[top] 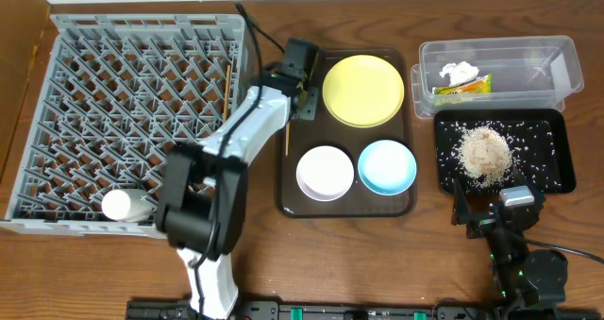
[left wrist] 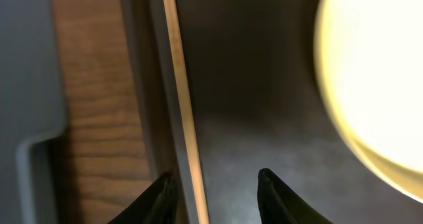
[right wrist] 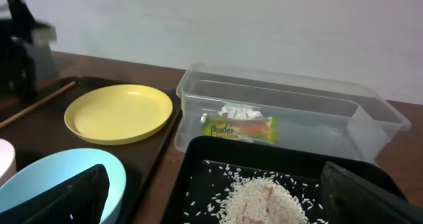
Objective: Sort waste into correct bins and load items into the dishwasher
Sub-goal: 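Grasp the chopsticks with the left gripper and place them in the rack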
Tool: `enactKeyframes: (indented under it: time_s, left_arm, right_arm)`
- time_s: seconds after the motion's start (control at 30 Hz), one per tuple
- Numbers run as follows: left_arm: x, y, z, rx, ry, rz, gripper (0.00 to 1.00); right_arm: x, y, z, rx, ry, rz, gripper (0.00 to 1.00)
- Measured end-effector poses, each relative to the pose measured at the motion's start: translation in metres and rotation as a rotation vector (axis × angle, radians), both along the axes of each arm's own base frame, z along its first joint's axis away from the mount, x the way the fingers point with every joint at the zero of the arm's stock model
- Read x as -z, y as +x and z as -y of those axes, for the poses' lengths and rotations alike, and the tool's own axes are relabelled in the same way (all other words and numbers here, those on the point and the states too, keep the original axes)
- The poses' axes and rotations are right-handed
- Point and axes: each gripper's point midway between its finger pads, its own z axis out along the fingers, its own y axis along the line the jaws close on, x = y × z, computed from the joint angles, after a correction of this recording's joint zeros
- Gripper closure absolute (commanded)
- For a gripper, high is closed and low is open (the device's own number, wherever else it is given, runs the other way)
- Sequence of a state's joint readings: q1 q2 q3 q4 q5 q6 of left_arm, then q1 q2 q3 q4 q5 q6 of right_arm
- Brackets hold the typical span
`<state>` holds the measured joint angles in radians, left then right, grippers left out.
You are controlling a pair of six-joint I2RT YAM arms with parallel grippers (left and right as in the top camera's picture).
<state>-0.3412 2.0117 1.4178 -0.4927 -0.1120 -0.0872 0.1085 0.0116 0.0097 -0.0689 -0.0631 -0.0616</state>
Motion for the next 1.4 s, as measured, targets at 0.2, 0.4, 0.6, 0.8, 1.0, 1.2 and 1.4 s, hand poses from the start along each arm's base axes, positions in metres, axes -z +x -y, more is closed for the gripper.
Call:
enactKeyframes:
  time_s: [0.2,0.4,0.6,0.8,1.0,1.2,1.4]
  left_arm:
    - [0.034,-0.006,-0.003,-0.016,0.025,-0.067,0.69]
    - [0.036,-0.007,-0.001,-0.026,0.005,-0.075,0.89]
    - [0.038,-0.013,0.007,-0.016,-0.043,-0.111,0.92]
    - [0.034,-0.035,0.004,-0.015,-0.048,-0.208,0.92]
    - [-0.032,-0.052,-0.031,-0.064,0.034,-0.158,0.93]
    - [-0.114,-0.059,-0.094,-0.137,0.228,-0.004,0.92]
    - [-0.105,-0.06,-0.148,-0.22,0.366,-0.029,0.92]
  right_arm:
    - [0.0,0.0,0.0,0.0,0.0,0.0,0.01]
    - [0.0,0.0,0.0,0.0,0.0,0.0,0.01]
    - [0.0,0.0,0.0,0.0,0.0,0.0,0.01]
    - [0.0,0.0,0.0,0.0,0.0,0.0,0.01]
    - [0.0,0.0,0.0,0.0,0.0,0.0,0.01]
    - [0.0,0.0,0.0,0.0,0.0,0.0,0.01]
    - [0.0,0.0,0.0,0.0,0.0,0.0,0.01]
